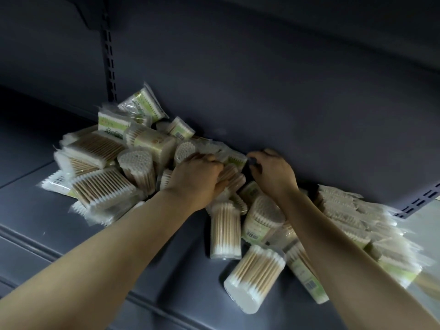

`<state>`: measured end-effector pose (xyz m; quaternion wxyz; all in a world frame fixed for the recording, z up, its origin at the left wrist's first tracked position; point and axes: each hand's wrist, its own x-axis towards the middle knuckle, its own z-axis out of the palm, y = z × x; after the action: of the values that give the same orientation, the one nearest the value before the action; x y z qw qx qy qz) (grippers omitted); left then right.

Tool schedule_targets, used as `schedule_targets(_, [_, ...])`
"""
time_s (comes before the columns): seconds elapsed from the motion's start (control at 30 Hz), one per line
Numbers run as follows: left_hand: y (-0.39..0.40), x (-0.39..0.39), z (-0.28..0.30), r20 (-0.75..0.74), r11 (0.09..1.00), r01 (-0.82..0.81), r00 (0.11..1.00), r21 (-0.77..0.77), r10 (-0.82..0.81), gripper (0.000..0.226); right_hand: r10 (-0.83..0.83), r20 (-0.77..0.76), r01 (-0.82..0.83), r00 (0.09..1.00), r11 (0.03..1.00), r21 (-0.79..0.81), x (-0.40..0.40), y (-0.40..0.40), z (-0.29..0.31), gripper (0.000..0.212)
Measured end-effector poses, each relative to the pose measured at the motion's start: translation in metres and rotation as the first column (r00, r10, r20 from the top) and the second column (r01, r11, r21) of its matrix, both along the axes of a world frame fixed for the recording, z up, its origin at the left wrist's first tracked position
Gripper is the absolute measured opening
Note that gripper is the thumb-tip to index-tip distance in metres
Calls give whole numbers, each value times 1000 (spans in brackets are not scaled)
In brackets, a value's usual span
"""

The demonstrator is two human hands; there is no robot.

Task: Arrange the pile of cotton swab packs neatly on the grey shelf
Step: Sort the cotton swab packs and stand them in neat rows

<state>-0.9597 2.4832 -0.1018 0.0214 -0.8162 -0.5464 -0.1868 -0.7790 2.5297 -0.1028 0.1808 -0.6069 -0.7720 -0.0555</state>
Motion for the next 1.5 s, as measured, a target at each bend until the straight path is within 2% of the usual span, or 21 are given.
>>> schedule_targets(0.17, [-2,-3,0,16,1000,-1,1000,-31,2,40,26,-21,-27,999,999,-33,-2,3,1,32])
schedule_targets(0.3, [-6,-1,2,13,998,-15,1000,-56,15,53,57,8,-56,998,998,-37,-2,4,2,28])
schedule_targets(0.63, [-8,0,-1,12,997,-30,999,-72,31,51,-14,55,19,998,996,-91,14,0,-1,17])
schedule_targets(0.77, [-9,1,0,4,996,-39,999,-75,40,51,-41,-75,33,996,994,-104,12,-5,-4,12])
schedule_targets(0.83, [-10,2,1,9,996,-40,999,-76,41,52,-40,-118,28,992,995,-98,6,-3,-3,15])
schedule_targets(0.9, [-12,2,2,8,996,-40,999,-82,41,52,-20,-139,2,990,992,-125,-1,0,-1,26])
schedule_targets(1.0, [-13,3,2,-4,995,-43,999,-85,43,51,-20,-104,5,994,989,-146,-5,2,-2,41])
schedule_targets(1.1, [-14,3,2,-6,997,-43,999,-67,43,50,-54,-108,41,993,992,-117,-2,0,-2,43])
schedule_targets(1.2, [-12,4,1,-10,997,-40,999,-69,40,49,-55,-139,51,989,998,-33,6,-6,0,32])
schedule_targets(1.5, [-14,10,-1,92,998,-54,994,26,52,41,-20,-256,65,966,984,167,27,-29,17,25])
